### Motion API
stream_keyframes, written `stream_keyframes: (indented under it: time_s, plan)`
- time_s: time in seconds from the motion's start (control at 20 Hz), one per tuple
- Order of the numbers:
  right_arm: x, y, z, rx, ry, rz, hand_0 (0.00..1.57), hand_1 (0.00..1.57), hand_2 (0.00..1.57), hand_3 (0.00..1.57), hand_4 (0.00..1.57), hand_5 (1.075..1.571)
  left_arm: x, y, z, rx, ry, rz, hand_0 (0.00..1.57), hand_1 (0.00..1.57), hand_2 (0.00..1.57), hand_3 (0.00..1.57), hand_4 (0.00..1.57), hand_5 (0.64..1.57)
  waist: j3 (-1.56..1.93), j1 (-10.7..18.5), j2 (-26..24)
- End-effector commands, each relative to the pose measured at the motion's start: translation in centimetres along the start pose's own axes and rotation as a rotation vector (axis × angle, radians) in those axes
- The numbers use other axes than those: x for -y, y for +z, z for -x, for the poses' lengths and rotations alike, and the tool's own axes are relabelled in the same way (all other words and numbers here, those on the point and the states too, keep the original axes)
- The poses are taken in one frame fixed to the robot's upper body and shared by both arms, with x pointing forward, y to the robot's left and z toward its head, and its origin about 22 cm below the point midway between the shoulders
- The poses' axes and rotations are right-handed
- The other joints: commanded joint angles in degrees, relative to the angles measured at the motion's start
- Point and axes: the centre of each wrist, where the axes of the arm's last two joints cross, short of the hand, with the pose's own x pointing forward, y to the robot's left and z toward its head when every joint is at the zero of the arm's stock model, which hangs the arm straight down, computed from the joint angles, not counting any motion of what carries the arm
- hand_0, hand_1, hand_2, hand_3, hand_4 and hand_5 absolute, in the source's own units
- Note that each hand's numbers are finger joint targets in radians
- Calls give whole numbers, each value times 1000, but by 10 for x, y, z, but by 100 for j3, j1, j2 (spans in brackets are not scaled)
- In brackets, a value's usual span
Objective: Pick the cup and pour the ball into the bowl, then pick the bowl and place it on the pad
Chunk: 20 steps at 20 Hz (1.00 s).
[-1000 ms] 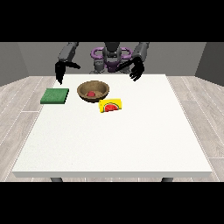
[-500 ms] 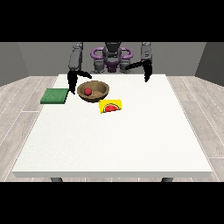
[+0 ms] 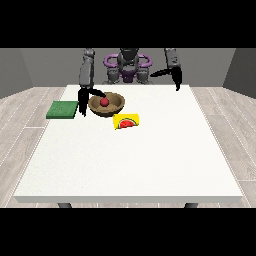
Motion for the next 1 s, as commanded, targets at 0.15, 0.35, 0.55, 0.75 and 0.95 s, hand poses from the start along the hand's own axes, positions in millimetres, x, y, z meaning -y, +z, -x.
stream_keyframes:
  time_s: [0.15, 0.35, 0.55, 0.75, 0.95]
  plan:
    - [-12, 0, 19, -29, -7, -24, 0, 0, 0, 0, 126, 1562, 4, 9, -7, -16, -4, 3, 0, 0, 0, 0, 0, 1566, 0, -10, -30]
    - [1, 24, 42, -196, -66, 125, 0, 0, 0, 0, 464, 1547, -16, 15, -3, 5, -5, 16, 0, 0, 0, 0, 0, 1566, 0, 146, 88]
    - [43, 44, 48, -264, 337, 226, 1571, 1571, 1571, 1088, 850, 1505, -14, -6, -26, 73, 10, 34, 0, 0, 0, 0, 470, 1564, -23, 388, 389]
    - [32, 34, 42, -246, 555, 285, 1571, 1571, 1571, 1562, 938, 1558, -3, -11, -31, 67, 21, 91, 0, 0, 0, 0, 655, 1531, -32, 688, 168]
    - [17, 8, 21, -258, 596, 313, 1571, 1571, 1571, 1256, 898, 1566, -3, -14, -25, 35, 47, 70, 0, 0, 0, 0, 898, 1466, -21, 527, -15]
